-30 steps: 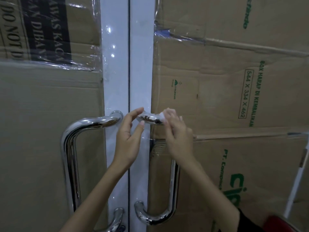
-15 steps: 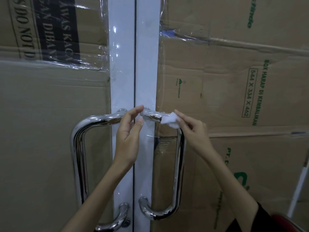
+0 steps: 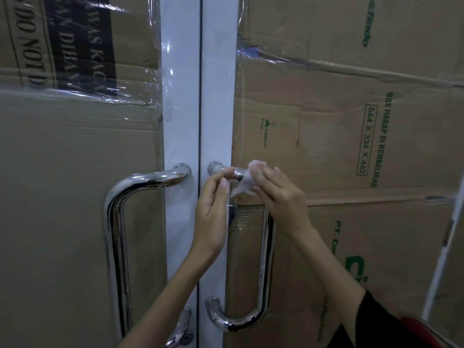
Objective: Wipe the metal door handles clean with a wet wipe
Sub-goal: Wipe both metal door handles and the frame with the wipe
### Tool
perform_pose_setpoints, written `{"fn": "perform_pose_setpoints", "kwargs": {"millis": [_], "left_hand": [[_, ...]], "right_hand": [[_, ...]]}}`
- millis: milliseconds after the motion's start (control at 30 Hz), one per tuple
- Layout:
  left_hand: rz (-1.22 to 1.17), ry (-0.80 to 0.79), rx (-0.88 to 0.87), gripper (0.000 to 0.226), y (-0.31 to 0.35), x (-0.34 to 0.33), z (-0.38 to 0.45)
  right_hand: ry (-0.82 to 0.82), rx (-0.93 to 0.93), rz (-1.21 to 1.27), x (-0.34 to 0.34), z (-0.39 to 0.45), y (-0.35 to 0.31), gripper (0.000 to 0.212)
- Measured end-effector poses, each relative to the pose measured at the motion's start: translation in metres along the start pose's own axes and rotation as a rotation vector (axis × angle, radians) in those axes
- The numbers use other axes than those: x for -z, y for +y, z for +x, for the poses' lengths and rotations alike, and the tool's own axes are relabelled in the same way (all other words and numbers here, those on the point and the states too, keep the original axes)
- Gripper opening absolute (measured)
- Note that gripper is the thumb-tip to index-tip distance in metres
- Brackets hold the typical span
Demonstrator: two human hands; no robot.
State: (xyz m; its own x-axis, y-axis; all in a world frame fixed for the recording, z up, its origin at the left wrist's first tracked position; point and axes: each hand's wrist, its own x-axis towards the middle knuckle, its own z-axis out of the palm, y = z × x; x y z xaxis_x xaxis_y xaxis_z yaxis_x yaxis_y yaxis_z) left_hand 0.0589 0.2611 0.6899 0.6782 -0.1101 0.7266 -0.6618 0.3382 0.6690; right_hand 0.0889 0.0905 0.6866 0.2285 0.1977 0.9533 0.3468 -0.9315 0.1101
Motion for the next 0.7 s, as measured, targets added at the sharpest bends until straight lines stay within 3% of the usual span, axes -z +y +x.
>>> {"fn": "perform_pose_setpoints", "kwargs": {"millis": [67,133,233,367,400,533,600,700], "left_hand": [[-0.005,0.018,0.019,0.028,-0.004,0.012,-0.005],[0.006,0.052,0.036,0.027,-0.006,0.022,-0.006],[0.010,0.081,0.055,0.026,-0.007,0.024,-0.005],[0.000,0.034,0.034,0.026,-0.004,0.019,-0.009],[-0.004,0.025,0.036,0.026,-0.004,0.020,-0.010],[-0.021,0.023,0.071,0.026,-0.009,0.027,-0.013],[-0.017,0.026,0.082,0.026,-0.010,0.027,-0.012],[-0.035,0.012,0.092,0.028,-0.010,0.020,-0.010]], "right_hand": [[0.012,-0.257,0.155,0.009,-0.017,0.003,0.048],[0.024,-0.397,0.137,0.008,-0.022,-0.006,0.050],[0.041,-0.281,-0.081,-0.008,-0.010,-0.025,0.049],[-0.009,-0.049,-0.162,-0.005,-0.011,-0.010,0.050],[-0.037,-0.091,-0.107,-0.001,-0.018,-0.004,0.049],[-0.067,-0.580,0.234,0.013,-0.027,-0.008,0.038],[-0.006,-0.627,0.256,0.009,-0.019,-0.017,0.031],[0.092,-0.694,0.361,0.004,0.003,-0.029,0.043]]}}
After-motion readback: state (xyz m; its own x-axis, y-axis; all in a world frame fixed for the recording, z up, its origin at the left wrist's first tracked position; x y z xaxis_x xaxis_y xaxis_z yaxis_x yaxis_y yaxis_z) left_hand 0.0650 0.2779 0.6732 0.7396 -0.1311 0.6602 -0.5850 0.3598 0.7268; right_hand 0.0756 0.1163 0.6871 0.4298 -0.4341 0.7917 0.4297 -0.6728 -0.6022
